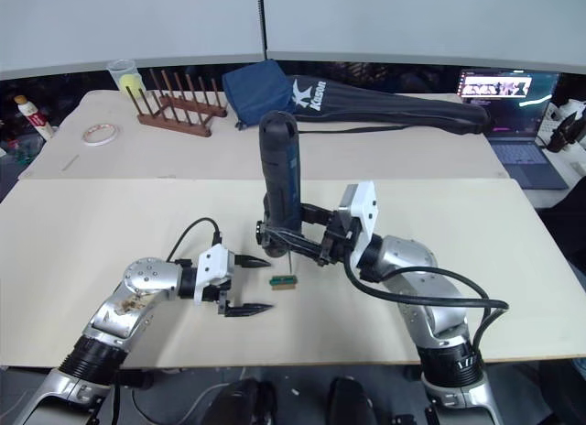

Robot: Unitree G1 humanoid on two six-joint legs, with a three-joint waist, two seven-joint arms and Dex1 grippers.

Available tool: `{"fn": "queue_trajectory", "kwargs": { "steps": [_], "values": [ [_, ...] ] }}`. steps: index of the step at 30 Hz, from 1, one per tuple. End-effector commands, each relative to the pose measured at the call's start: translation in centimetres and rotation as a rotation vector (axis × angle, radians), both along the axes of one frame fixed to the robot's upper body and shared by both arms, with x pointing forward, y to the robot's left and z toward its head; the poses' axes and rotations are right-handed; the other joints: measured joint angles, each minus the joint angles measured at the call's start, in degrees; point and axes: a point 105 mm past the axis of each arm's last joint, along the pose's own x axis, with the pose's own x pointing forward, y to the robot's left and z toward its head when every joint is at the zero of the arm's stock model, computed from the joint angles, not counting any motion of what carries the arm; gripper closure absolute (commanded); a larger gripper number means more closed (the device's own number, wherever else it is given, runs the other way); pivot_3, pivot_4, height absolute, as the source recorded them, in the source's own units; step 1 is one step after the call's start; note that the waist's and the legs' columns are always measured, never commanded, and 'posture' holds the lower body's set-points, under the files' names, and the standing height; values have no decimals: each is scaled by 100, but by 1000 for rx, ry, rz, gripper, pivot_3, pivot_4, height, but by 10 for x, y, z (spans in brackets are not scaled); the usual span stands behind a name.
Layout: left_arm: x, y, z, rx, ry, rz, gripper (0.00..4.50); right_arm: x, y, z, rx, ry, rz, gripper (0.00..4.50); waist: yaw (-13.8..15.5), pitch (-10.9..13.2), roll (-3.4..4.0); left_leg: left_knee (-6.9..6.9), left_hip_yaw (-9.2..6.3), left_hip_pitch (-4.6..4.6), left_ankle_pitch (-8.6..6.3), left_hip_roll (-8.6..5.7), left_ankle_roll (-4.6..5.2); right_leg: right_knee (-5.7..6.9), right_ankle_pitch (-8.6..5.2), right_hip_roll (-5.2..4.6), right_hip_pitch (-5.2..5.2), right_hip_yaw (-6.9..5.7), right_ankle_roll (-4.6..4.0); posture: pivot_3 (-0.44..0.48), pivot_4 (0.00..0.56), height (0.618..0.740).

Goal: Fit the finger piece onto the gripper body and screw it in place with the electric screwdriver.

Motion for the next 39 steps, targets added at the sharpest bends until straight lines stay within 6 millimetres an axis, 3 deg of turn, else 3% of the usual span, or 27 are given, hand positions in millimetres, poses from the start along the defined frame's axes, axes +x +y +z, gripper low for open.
{"fn": "queue_trajectory", "kwargs": {
  "steps": [1, 39],
  "values": [
    [0, -4, 6, -11, -33, -26, 0, -7, 0, 14, 26, -82, 13, 2571, -1, 0, 0, 0, 0, 0, 0, 0, 0, 0, 0, 0, 0, 0, 0, 0, 150, 740],
    [1, -4, 8, -2, -34, -40, 0, -11, 5, 10, 19, -59, 40, 2571, -8, 0, 0, 0, -1, 0, 0, 1, 0, 0, 0, 0, 0, 0, 0, 0, 150, 740]
  ]
}}
